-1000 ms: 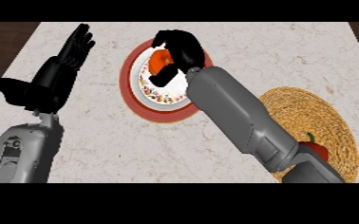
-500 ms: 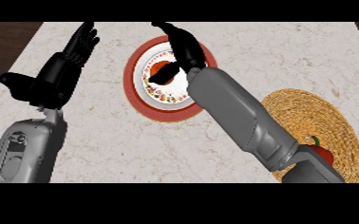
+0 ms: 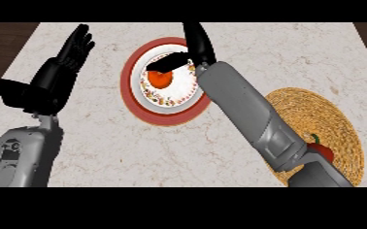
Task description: Pick the squash from the placemat and place it in the plate
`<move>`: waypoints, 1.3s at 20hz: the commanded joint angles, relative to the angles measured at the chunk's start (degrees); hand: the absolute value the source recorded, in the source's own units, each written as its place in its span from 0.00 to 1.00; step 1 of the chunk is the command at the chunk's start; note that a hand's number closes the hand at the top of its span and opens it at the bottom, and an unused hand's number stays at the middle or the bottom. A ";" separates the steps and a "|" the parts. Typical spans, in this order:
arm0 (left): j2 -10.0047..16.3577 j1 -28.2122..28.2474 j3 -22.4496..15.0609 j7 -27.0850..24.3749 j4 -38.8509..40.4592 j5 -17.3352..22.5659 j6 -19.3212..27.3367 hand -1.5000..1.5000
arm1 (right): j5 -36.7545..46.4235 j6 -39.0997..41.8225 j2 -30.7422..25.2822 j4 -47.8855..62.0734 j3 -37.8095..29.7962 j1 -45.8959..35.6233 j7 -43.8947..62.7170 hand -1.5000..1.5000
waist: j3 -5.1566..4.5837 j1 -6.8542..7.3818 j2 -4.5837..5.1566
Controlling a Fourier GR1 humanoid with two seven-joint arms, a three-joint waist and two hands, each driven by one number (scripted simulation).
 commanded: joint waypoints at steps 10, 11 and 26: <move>0.68 3.55 2.56 -0.25 -0.99 -0.30 0.08 0.50 | -4.89 12.42 -6.60 6.30 -12.39 2.45 -13.47 0.00 | 0.00 -3.84 -0.87; 0.21 4.46 1.66 0.18 -2.81 -0.79 0.61 0.50 | -5.39 17.34 -11.80 7.46 -12.66 5.32 -16.43 0.00 | 0.03 -3.68 -0.73; 1.07 2.22 5.01 0.86 -0.88 0.36 -0.72 0.50 | -0.24 28.45 -21.02 9.30 -16.16 10.74 -25.24 0.00 | 0.00 -4.34 -1.00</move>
